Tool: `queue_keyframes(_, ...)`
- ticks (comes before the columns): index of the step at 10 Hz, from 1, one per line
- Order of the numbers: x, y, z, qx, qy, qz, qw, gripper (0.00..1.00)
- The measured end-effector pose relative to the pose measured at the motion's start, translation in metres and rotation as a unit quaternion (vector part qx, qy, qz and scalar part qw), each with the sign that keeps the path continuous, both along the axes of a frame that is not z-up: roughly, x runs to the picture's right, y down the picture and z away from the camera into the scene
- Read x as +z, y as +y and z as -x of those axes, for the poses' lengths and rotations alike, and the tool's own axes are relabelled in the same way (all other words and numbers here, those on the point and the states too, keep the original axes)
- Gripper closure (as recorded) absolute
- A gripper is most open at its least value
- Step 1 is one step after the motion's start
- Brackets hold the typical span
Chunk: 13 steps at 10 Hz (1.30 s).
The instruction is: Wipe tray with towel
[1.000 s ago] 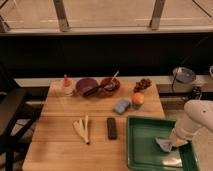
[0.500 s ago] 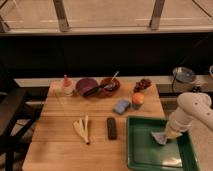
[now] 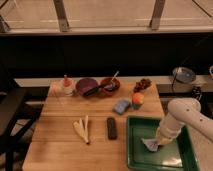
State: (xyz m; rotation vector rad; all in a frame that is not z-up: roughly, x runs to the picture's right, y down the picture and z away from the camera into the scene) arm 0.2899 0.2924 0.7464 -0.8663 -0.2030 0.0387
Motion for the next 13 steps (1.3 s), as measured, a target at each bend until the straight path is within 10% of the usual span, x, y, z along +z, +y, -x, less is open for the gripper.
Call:
queue_keyframes(4, -0.013, 0.026, -0.027, 0.006, 0.019, 0.021, 0.9996, 1.0)
queue_keyframes(8, 0.006, -0.016, -0.058, 0.008, 0.061, 0.007, 0.9981, 1.0)
queue_keyframes(13, 0.015, -0.032, -0.01, -0.014, 0.021, -0.008, 0.9996, 1.0)
